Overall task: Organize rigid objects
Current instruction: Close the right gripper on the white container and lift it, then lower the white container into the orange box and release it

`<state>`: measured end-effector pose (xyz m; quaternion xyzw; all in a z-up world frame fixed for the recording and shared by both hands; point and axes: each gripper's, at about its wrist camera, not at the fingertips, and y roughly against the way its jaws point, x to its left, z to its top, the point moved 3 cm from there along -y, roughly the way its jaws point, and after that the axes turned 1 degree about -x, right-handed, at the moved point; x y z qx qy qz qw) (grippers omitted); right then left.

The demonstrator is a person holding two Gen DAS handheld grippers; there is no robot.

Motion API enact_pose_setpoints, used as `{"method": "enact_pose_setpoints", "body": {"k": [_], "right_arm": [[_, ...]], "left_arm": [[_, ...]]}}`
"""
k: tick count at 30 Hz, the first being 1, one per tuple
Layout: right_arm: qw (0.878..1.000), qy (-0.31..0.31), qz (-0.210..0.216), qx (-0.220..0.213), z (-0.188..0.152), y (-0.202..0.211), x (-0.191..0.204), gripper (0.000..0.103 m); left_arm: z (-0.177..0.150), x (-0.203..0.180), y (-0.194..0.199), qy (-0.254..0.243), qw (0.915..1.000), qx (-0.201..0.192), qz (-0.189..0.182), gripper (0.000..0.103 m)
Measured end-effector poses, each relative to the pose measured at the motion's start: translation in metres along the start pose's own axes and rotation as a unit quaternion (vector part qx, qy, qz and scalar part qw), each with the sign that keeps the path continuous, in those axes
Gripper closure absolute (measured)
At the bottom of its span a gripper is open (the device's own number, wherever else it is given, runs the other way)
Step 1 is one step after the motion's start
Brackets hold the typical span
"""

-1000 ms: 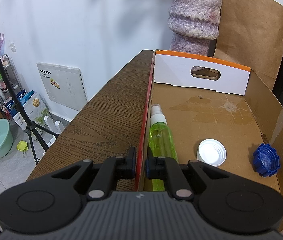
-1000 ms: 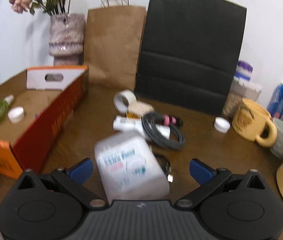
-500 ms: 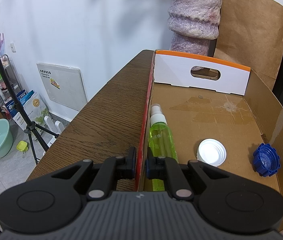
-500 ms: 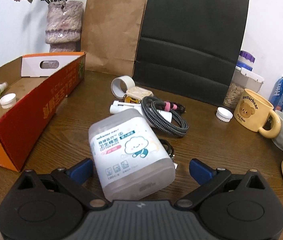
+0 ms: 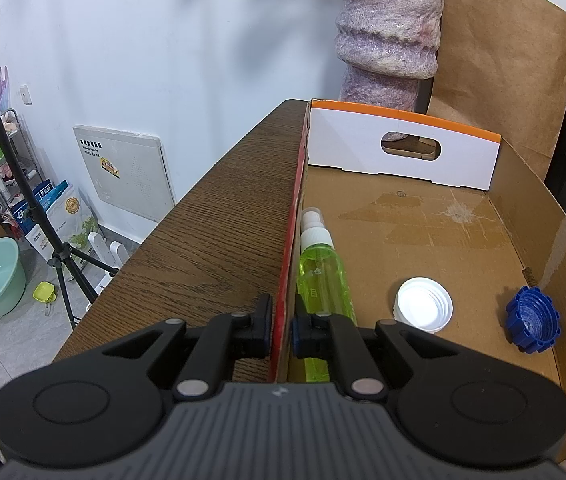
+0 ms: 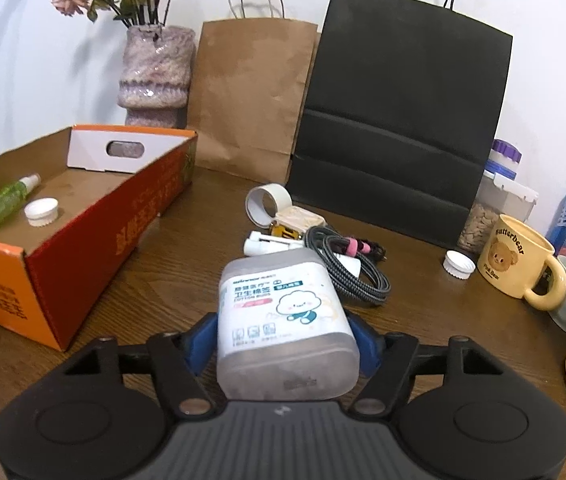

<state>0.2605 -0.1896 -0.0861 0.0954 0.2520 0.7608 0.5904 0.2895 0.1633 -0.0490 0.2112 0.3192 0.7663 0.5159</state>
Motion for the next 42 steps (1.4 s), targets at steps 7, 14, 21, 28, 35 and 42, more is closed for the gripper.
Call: {"method": "enact_pose_setpoints", "body": {"k": [7, 14, 21, 28, 35, 42], "right_arm": [[1.000, -0.004, 0.001, -0.007, 0.000, 0.002, -0.001, 0.037], [0.999, -0.017, -0.009, -0.034, 0.006, 0.007, -0.006, 0.037], [0.998, -0.034, -0.021, -0.054, 0.018, 0.008, -0.012, 0.037], [0.996, -0.049, -0.017, -0.078, 0.036, 0.007, -0.008, 0.037], [0.992, -0.056, 0.003, -0.110, 0.065, 0.005, 0.013, 0.037], [0.989, -0.062, 0.028, -0.128, 0.101, 0.001, 0.044, 0.037]], "left_arm": [[0.000, 0.000, 0.000, 0.000, 1.0000, 0.000, 0.000, 0.093], [0.000, 0.000, 0.000, 0.000, 1.0000, 0.000, 0.000, 0.093], [0.000, 0.000, 0.000, 0.000, 1.0000, 0.000, 0.000, 0.093], [0.000, 0.000, 0.000, 0.000, 1.0000, 0.000, 0.000, 0.093], [0.000, 0.000, 0.000, -0.001, 1.0000, 0.000, 0.000, 0.093], [0.000, 0.000, 0.000, 0.000, 1.0000, 0.000, 0.000, 0.093]]}}
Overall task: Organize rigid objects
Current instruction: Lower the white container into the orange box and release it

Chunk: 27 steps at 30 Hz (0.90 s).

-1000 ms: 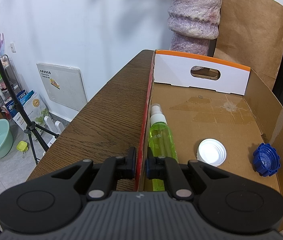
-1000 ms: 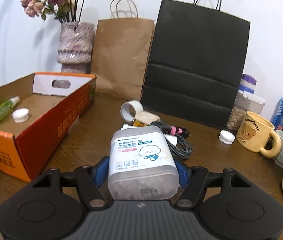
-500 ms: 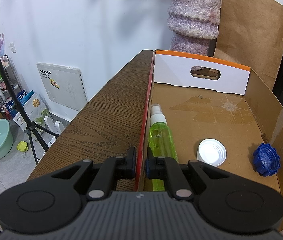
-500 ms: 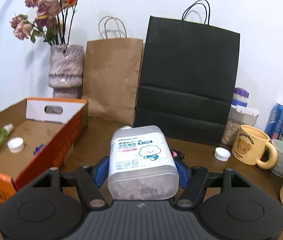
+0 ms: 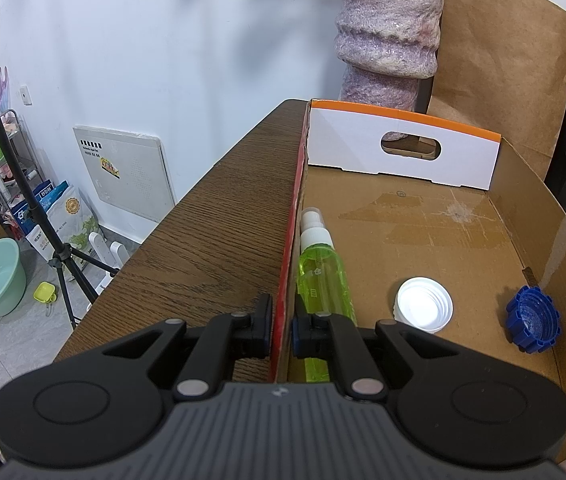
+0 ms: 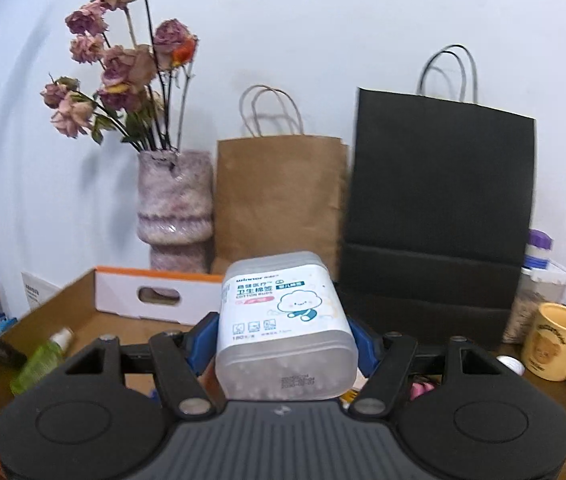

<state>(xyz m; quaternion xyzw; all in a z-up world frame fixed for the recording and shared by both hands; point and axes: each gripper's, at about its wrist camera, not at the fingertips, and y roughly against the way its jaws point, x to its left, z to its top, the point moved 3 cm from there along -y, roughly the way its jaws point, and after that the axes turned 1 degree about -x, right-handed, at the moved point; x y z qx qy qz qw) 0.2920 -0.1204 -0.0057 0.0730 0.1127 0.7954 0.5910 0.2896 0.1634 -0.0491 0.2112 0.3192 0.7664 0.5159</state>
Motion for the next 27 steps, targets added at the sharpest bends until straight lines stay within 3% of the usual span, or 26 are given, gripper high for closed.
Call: {"method": "enact_pose_setpoints", "body": {"k": [16, 27], "right_arm": [[0.996, -0.019, 0.084, 0.035, 0.021, -0.050, 0.099, 0.037], [0.993, -0.002, 0.101, 0.053, 0.013, -0.057, 0.118, 0.037]], "left_arm": [[0.000, 0.000, 0.000, 0.001, 1.0000, 0.000, 0.000, 0.093], [0.000, 0.000, 0.000, -0.001, 1.0000, -0.001, 0.001, 0.093]]}}
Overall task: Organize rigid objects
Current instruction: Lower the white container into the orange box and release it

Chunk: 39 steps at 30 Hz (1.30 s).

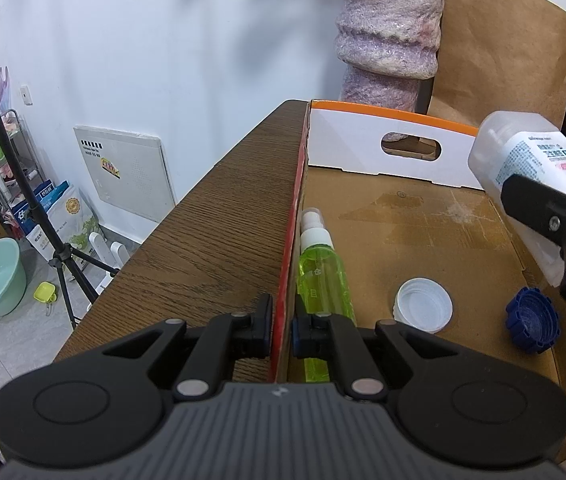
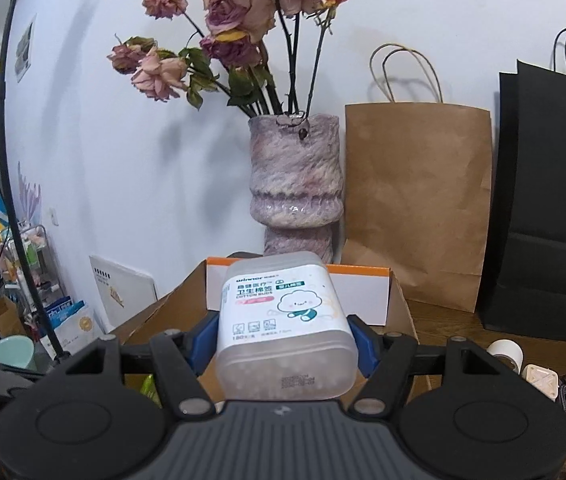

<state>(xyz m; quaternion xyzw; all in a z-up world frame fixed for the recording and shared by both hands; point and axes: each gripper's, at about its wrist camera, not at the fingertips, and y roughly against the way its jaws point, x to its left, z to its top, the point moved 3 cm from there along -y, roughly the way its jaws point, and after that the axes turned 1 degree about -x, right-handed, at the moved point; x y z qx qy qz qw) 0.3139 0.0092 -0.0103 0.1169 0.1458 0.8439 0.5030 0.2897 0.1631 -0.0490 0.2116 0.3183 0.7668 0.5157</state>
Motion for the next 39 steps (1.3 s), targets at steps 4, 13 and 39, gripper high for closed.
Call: {"method": "enact_pose_setpoints", "body": {"k": [4, 13, 39], "right_arm": [[1.000, 0.005, 0.002, 0.004, 0.000, -0.001, 0.002, 0.037], [1.000, 0.015, 0.009, 0.013, -0.001, -0.003, 0.003, 0.037], [1.000, -0.005, 0.004, -0.007, 0.003, -0.001, -0.011, 0.003]], "left_arm": [[0.000, 0.000, 0.000, 0.000, 1.0000, 0.000, 0.000, 0.093], [0.000, 0.000, 0.000, 0.000, 1.0000, 0.000, 0.000, 0.093], [0.000, 0.000, 0.000, 0.000, 1.0000, 0.000, 0.000, 0.093]]}}
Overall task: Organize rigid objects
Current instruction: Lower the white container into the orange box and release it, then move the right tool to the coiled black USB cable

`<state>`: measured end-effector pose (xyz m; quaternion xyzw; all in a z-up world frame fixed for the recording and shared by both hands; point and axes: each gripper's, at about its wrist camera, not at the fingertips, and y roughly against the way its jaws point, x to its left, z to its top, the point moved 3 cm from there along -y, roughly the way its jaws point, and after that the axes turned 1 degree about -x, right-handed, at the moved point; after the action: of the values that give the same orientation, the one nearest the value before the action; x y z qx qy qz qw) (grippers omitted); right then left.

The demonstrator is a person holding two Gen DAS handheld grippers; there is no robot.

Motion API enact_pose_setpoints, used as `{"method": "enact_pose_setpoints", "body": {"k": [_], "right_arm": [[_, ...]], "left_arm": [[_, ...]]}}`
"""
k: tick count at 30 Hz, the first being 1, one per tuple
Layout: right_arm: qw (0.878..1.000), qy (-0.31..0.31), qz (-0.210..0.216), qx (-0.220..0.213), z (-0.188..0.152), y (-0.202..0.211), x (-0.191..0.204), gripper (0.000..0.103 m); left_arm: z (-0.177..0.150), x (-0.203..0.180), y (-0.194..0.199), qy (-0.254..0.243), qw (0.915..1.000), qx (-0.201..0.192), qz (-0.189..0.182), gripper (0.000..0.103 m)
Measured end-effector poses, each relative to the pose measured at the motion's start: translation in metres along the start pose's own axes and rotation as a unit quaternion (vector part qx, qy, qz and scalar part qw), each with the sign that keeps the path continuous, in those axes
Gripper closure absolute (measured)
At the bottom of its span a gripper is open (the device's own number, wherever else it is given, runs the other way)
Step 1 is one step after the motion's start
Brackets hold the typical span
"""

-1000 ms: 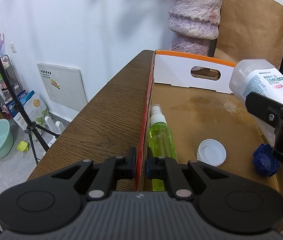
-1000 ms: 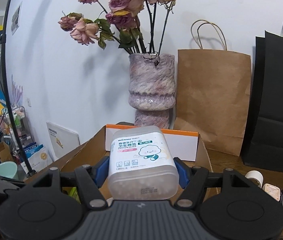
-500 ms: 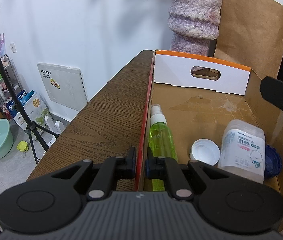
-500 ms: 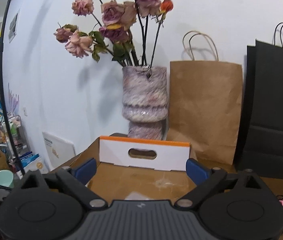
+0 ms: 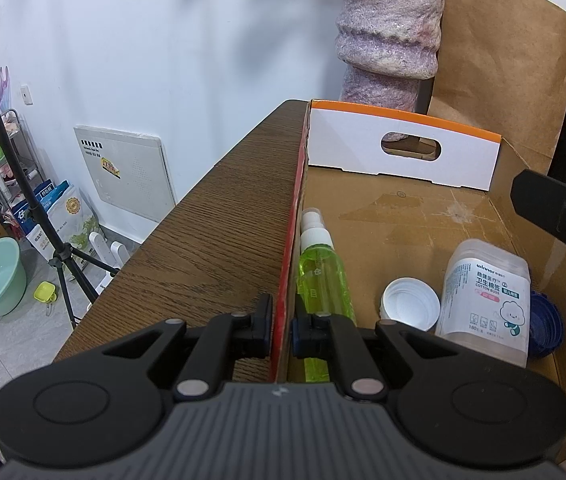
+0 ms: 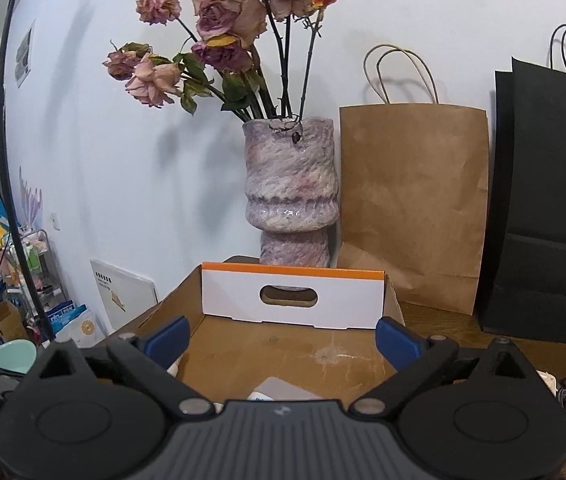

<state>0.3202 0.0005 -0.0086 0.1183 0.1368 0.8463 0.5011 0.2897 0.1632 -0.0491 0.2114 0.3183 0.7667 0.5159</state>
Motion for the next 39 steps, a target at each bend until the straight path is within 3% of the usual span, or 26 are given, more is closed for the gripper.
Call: {"method": "enact_pose_setpoints", "body": {"k": [8, 12, 17, 23, 28, 34, 39], "right_arm": [[0.999, 0.015, -0.006, -0.039, 0.005, 0.024, -0.009, 0.000], [0.997, 0.021, -0.040, -0.059, 0.010, 0.041, -0.034, 0.000], [0.994, 0.018, -0.090, -0.054, 0.005, 0.058, -0.075, 0.000], [0.987, 0.024, -0.158, -0.018, -0.023, 0.073, -0.126, 0.000], [0.980, 0.024, -0.194, 0.041, -0.061, 0.083, -0.161, 0.000], [0.969, 0.001, -0.217, 0.115, -0.100, 0.087, -0.189, 0.000], [0.968, -0.012, -0.207, 0.143, -0.115, 0.079, -0.194, 0.000]], "left_arm": [[0.000, 0.001, 0.000, 0.000, 1.0000, 0.000, 0.000, 0.093], [0.000, 0.000, 0.000, 0.000, 1.0000, 0.000, 0.000, 0.093], [0.000, 0.001, 0.000, 0.000, 1.0000, 0.000, 0.000, 0.093], [0.000, 0.000, 0.000, 0.000, 1.0000, 0.000, 0.000, 0.093], [0.000, 0.000, 0.000, 0.000, 1.0000, 0.000, 0.000, 0.093], [0.000, 0.000, 0.000, 0.000, 1.0000, 0.000, 0.000, 0.093], [0.000, 0.000, 0.000, 0.000, 1.0000, 0.000, 0.000, 0.093]]}}
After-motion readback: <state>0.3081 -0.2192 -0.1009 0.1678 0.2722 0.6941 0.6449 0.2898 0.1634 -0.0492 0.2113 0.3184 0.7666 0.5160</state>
